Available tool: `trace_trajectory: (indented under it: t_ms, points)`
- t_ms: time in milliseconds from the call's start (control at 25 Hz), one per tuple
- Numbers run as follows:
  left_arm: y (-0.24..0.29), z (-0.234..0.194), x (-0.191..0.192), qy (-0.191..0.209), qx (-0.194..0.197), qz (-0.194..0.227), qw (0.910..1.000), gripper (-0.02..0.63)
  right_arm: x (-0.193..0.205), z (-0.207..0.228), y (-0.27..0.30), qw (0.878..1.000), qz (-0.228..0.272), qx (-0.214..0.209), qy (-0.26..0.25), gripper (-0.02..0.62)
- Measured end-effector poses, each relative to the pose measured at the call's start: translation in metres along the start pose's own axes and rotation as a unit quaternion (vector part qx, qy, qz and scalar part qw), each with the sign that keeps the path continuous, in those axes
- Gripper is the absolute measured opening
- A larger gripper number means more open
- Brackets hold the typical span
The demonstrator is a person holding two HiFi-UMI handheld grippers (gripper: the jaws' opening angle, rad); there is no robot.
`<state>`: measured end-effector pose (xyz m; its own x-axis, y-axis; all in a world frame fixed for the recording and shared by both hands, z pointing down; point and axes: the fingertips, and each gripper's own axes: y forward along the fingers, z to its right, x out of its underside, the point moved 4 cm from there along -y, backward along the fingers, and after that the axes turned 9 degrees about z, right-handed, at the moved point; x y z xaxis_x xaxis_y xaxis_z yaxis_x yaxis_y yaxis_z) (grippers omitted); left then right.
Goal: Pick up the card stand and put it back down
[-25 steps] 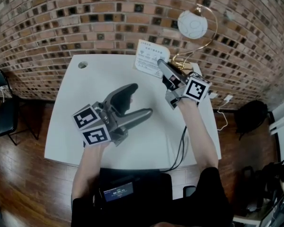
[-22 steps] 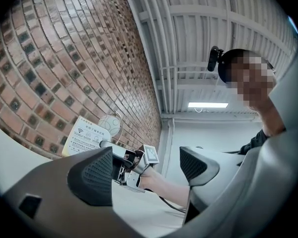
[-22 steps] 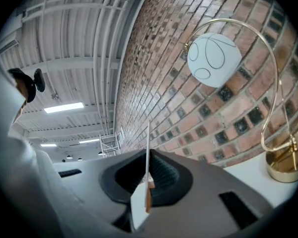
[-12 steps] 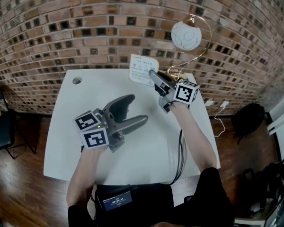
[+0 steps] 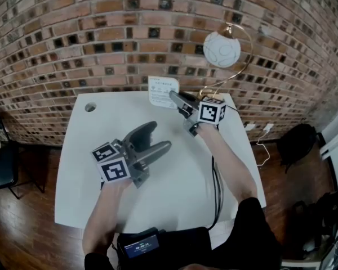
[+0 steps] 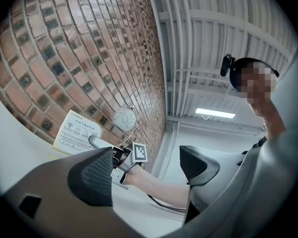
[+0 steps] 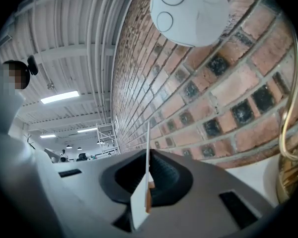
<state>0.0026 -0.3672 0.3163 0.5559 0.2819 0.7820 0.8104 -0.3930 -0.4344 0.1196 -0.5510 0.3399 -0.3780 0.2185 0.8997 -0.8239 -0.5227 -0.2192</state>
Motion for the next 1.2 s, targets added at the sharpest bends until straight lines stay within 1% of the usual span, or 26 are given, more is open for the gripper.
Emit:
trace_trajectory:
  t_ms: [120,200,360,880,1200]
  points:
    - [-0.004,-0.008,0.000,-0.008,-0.010,0.005,0.9999,0.414,0.013,0.021,0.007,1.000,-0.014,0.009,0.003,0.029]
    - [-0.006,-0.010,-0.001,-0.009,-0.013,0.010,0.9998,0.414,0.020,0.035,0.012,0.999,-0.026,0.019,-0.010,0.029]
    - [-0.010,-0.015,-0.004,-0.010,-0.018,0.013,0.9997,0.414,0.025,0.034,0.030,0.999,-0.031,0.005,-0.011,0.029]
    - [-0.012,-0.018,-0.004,-0.008,-0.023,0.012,0.9996,0.414,0.039,0.047,0.053,0.999,-0.043,0.010,-0.009,0.029]
    - [-0.013,-0.021,-0.005,-0.017,-0.025,0.020,0.9993,0.414,0.042,0.050,0.059,0.999,-0.046,0.007,-0.015,0.029]
